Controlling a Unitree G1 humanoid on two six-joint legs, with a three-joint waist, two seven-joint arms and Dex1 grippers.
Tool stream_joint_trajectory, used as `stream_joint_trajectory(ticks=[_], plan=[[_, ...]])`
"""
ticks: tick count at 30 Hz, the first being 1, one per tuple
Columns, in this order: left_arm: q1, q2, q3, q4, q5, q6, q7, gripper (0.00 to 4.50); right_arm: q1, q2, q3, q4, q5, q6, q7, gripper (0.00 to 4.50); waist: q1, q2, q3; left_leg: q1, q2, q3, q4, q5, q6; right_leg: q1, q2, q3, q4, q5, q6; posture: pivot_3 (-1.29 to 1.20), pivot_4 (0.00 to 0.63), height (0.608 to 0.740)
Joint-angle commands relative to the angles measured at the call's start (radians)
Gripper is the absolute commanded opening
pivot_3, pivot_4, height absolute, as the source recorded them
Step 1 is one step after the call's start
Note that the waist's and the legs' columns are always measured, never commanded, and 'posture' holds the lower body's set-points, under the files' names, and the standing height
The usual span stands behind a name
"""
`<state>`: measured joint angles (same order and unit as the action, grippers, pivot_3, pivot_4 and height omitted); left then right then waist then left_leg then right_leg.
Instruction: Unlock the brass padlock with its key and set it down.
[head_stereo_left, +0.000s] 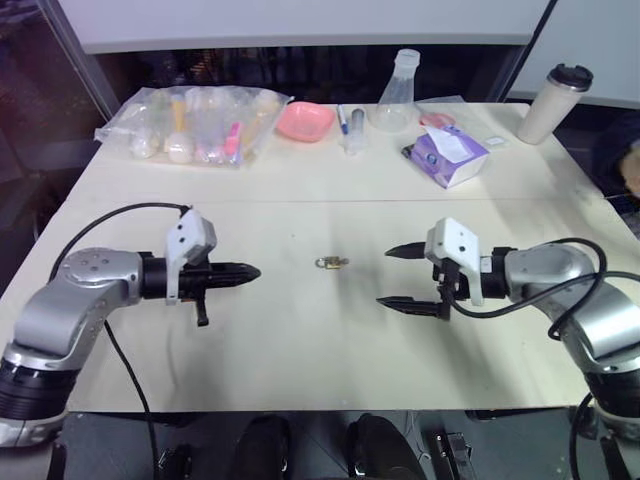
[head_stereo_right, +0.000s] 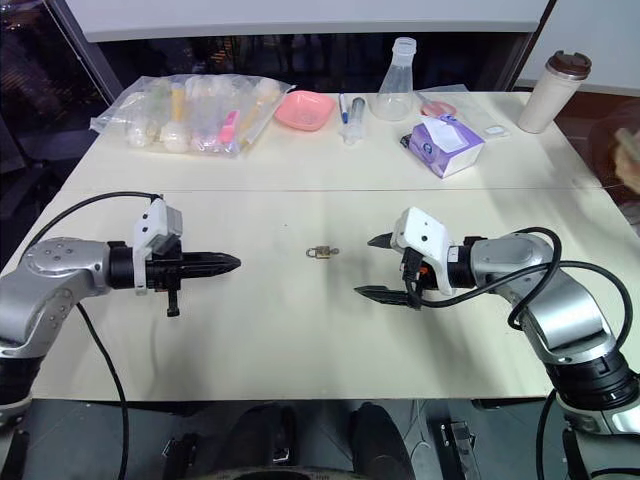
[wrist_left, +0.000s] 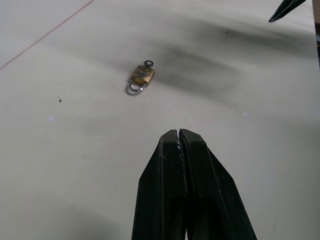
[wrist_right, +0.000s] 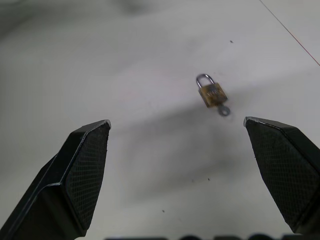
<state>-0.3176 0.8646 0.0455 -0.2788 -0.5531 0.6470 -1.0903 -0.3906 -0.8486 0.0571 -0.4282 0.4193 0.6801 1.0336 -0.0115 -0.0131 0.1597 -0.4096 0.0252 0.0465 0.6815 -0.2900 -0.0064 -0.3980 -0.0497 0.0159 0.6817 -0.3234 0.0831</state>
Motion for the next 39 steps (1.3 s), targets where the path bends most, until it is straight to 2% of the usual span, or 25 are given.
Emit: stream_joint_trajectory(ticks=[1,20,36,39], plan=[[-0.015,0.010,0.020,-0.027,-0.017,0.002,-0.005,0.00,-0.014,-0.008,-0.029,-0.035,0.019,-0.001,-0.012,4.43,0.000,0.000,0.000,0.000,0.000,0.000,0.000,0.000,0.000,0.000,0.000,0.000,0.000,0.000,0.000,0.00,0.150,0.715],[-0.054,-0.040,0.002,0.020,0.001,-0.025,0.014,0.00,-0.041,0.045,-0.036,-0.018,0.028,0.006,-0.100,4.43,-0.001,0.000,0.000,0.000,0.000,0.000,0.000,0.000,0.000,0.000,0.000,0.000,0.000,0.000,0.000,0.00,0.150,0.715],[-0.073,-0.097,-0.021,0.053,0.050,-0.074,0.079,0.00,-0.101,0.085,0.041,0.095,-0.033,-0.070,-0.088,4.43,0.001,0.000,0.000,0.000,0.000,0.000,0.000,0.000,0.000,0.000,0.000,0.000,0.000,0.000,0.000,0.00,0.150,0.715],[-0.106,-0.131,-0.080,0.120,0.092,-0.141,0.040,0.74,-0.091,0.082,0.035,0.083,-0.036,-0.072,-0.095,4.50,0.002,0.000,0.000,0.000,0.000,0.000,0.000,0.000,0.000,0.000,0.000,0.000,0.000,0.000,0.000,0.00,0.150,0.715]])
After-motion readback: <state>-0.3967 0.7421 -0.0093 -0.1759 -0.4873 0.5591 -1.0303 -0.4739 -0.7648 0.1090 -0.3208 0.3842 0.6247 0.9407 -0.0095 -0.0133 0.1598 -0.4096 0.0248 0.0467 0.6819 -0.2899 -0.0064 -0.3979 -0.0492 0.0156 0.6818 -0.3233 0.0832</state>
